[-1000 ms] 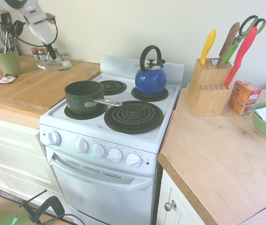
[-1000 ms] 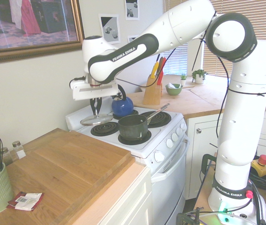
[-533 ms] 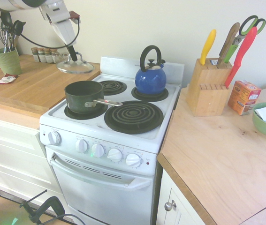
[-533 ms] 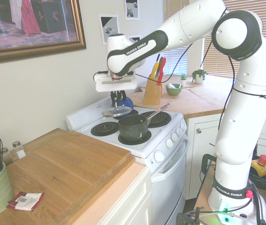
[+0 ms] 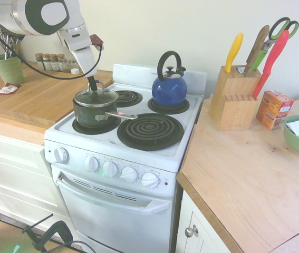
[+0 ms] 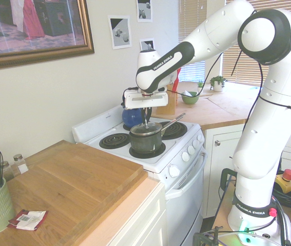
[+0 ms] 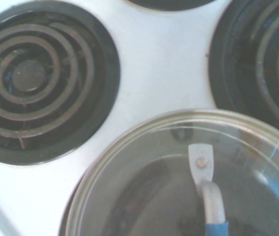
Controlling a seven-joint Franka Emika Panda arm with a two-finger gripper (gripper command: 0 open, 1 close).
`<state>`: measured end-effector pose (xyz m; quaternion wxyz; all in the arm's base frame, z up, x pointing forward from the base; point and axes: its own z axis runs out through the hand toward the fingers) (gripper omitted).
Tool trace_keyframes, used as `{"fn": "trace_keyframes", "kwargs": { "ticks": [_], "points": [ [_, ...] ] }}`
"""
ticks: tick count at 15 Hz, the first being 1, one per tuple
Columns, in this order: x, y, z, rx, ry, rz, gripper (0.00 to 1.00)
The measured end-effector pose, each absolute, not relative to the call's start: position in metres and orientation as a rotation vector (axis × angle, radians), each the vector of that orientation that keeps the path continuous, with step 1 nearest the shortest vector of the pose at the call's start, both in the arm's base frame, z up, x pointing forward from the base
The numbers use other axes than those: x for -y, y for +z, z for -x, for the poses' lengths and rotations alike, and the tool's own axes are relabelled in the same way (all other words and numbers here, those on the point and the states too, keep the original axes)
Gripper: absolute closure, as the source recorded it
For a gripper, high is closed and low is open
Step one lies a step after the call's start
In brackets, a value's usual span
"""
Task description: Cover the lid of the pot
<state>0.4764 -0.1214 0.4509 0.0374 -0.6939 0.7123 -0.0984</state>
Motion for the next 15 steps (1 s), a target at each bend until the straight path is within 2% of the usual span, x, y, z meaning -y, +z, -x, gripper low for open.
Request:
{"fn": "trace_keyframes", "kwargs": {
  "ticks": [15],
  "points": [
    [0.106,0.445,-0.474,-2.138,-0.344,2.165,1.00]
  ]
}}
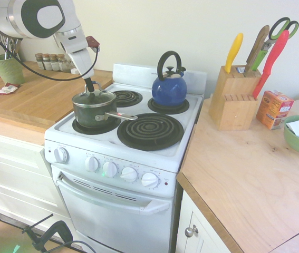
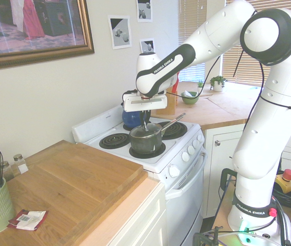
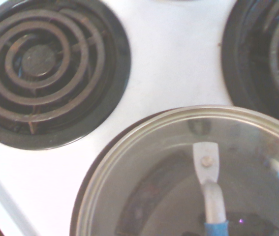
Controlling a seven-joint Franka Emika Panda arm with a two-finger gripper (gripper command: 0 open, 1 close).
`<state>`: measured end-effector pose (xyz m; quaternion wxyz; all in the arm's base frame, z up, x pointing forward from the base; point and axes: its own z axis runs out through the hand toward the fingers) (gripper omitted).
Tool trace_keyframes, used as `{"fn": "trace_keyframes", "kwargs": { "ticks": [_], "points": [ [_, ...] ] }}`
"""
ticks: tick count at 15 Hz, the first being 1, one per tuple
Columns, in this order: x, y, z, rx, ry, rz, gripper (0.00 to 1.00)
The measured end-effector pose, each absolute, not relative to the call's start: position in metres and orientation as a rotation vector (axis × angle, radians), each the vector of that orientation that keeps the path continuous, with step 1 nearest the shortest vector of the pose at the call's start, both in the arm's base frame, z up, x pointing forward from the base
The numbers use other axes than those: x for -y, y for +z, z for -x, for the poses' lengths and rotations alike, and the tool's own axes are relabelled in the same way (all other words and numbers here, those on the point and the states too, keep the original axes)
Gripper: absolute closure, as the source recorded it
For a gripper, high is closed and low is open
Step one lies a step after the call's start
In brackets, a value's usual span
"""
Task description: Cover the lid of the pot
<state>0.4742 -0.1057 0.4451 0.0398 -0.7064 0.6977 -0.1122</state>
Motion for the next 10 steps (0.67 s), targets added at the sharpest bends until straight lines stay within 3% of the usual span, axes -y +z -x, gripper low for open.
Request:
{"fn": "trace_keyframes", "kwargs": {
  "ticks": [10],
  "points": [
    [0.1017,0.4417,-0.4650,-2.120,-0.416,2.109,1.00]
  ]
}}
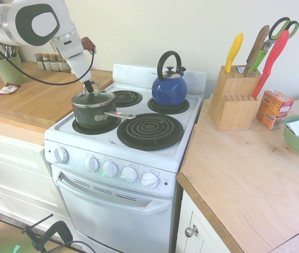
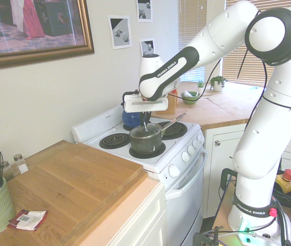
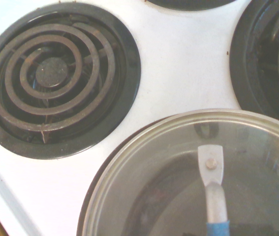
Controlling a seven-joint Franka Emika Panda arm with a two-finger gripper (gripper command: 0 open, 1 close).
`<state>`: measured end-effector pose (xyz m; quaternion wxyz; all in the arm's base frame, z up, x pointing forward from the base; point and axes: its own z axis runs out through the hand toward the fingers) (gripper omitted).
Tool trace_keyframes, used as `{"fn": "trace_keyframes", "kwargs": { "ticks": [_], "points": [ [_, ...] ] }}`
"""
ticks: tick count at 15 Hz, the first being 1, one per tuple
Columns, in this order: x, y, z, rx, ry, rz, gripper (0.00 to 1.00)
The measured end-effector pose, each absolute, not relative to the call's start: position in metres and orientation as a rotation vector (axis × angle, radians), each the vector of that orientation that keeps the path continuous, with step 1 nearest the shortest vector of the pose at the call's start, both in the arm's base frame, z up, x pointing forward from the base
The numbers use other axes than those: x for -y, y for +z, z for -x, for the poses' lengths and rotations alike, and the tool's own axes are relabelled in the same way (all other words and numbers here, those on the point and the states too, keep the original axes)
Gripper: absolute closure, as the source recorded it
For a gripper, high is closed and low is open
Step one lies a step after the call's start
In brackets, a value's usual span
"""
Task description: Cover the lid of the pot
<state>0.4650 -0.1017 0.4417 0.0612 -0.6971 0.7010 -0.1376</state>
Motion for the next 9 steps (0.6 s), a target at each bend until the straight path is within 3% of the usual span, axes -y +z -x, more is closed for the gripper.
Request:
{"fn": "trace_keyframes", "kwargs": {
  "ticks": [9],
  "points": [
    [0.108,0.466,-0.475,-2.143,-0.443,2.073,1.00]
  ]
}}
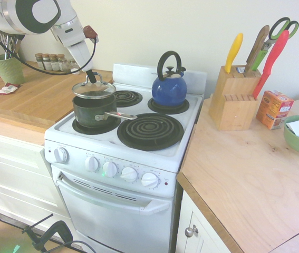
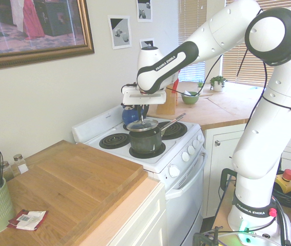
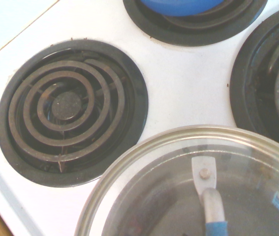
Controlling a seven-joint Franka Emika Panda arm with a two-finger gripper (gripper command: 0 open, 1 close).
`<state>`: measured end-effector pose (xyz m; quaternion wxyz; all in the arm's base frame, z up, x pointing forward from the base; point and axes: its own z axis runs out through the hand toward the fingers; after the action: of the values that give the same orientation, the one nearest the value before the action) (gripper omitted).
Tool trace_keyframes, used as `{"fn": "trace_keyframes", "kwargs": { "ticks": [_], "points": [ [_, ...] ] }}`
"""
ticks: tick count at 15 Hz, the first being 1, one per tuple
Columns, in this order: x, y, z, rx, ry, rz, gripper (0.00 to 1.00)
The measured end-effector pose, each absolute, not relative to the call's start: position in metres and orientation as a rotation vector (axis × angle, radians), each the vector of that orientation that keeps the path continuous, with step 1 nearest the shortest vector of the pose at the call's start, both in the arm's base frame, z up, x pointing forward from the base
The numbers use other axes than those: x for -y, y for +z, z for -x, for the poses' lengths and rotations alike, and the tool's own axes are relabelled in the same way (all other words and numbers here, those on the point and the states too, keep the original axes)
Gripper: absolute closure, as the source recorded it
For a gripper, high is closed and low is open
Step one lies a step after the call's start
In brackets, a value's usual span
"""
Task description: Cover the lid of the pot
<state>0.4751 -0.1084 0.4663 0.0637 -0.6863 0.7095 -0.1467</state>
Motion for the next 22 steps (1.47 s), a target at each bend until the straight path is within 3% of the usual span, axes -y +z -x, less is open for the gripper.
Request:
{"fn": "trace_keyframes", "kwargs": {
  "ticks": [8,9,22],
  "points": [
    [0.101,0.437,-0.470,-2.145,-0.448,2.103,1.00],
    [0.100,0.436,-0.469,-2.142,-0.451,2.103,0.00],
    [0.090,0.440,-0.466,-2.134,-0.463,2.148,0.00]
  ]
}}
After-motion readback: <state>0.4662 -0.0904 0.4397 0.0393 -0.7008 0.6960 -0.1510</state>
